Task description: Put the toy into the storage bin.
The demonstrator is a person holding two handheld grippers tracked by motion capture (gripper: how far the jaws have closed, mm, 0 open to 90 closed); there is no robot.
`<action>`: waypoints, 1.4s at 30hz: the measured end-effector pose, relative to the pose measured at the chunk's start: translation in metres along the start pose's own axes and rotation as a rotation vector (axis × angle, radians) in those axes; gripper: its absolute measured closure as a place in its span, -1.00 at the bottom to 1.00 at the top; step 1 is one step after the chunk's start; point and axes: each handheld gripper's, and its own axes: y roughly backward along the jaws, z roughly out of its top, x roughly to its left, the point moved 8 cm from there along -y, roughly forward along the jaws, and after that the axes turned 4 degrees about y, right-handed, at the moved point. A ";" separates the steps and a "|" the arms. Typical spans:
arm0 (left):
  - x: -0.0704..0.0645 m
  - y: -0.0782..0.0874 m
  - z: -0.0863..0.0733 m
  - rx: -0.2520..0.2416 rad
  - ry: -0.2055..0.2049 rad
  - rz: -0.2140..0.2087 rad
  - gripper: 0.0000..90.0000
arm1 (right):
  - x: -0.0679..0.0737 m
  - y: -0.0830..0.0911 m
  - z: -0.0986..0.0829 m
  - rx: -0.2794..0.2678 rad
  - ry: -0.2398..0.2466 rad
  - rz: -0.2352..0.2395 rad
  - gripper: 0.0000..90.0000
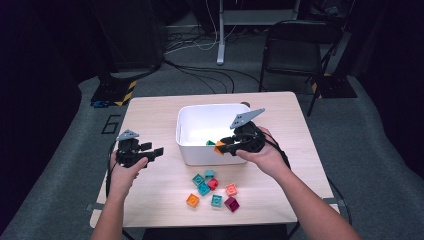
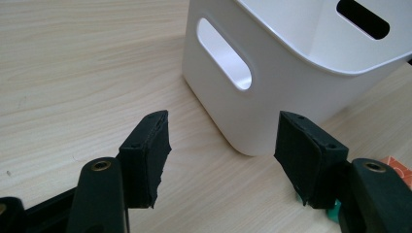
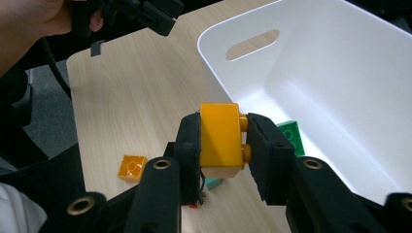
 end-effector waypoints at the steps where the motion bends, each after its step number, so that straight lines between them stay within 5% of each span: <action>1: 0.000 0.000 0.000 0.000 0.000 0.000 -0.18 | -0.001 0.001 0.001 0.001 -0.008 -0.003 0.49; 12: 0.000 -0.001 0.000 -0.001 0.001 -0.001 -0.18 | -0.027 -0.001 0.020 -0.008 -0.023 -0.052 0.49; 24: 0.002 0.000 0.000 0.000 0.005 -0.002 -0.18 | -0.048 -0.023 0.036 0.006 -0.031 -0.090 0.49; 42: 0.005 0.001 0.001 -0.008 0.011 -0.002 -0.18 | -0.065 -0.054 0.049 0.009 -0.061 -0.115 0.49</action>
